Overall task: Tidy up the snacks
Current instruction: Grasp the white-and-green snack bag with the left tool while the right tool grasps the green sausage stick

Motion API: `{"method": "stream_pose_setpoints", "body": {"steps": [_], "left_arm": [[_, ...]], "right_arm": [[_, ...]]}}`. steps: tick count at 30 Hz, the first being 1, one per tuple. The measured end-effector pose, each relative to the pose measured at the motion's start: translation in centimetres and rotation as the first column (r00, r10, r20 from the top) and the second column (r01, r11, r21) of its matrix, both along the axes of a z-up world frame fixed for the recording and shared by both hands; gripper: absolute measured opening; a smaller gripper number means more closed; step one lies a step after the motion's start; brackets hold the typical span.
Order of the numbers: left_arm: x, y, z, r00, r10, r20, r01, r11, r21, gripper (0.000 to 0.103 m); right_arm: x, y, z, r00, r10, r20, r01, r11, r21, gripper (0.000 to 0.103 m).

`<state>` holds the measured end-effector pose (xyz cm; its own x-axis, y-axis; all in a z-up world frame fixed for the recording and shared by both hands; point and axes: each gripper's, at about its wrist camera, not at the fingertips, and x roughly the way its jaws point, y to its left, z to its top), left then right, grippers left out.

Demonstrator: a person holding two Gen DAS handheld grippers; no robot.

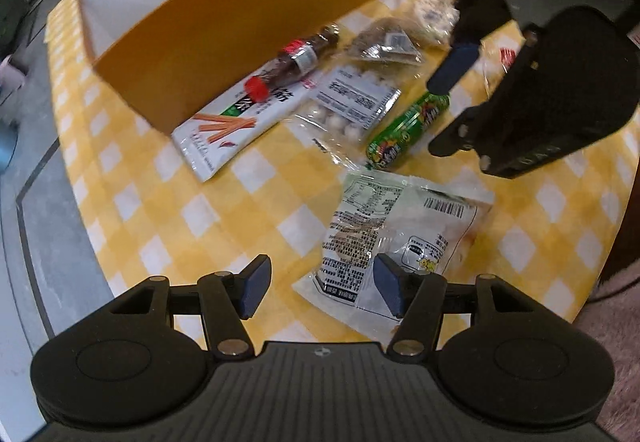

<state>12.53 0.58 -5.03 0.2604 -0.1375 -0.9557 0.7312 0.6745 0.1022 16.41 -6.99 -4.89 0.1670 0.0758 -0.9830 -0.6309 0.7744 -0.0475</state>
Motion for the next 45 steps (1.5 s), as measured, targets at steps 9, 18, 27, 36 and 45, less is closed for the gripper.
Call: {"method": "stream_pose_setpoints", "body": {"steps": [9,18,27,36,45], "left_arm": [[-0.1,-1.0,-0.6,0.991,-0.131,-0.012,0.132,0.991,0.027,0.070],[2.5,-0.6,0.2,0.964,-0.120,-0.237,0.094,0.989,-0.118,0.066],[0.2,-0.3,-0.3,0.968,-0.032,-0.249,-0.009,0.987,-0.163,0.066],[-1.9,0.7,-0.4,0.980,0.048,-0.195,-0.089,0.974,-0.210,0.067],[-6.1,-2.6,-2.0,0.997,0.061,0.038,-0.059,0.996,-0.072,0.088]], "right_arm": [[0.5,0.1,-0.8,0.999,0.045,-0.003,-0.045,0.999,0.003,0.043],[0.5,0.0,-0.7,0.997,0.072,-0.003,-0.072,0.997,0.014,0.043],[0.7,-0.5,-0.6,0.998,0.063,0.003,-0.063,0.997,0.037,0.043],[0.9,-0.6,-1.4,0.999,0.044,-0.011,-0.044,0.998,0.042,0.043],[1.1,-0.9,-1.8,1.000,0.023,-0.017,-0.022,0.998,0.058,0.043]]}}
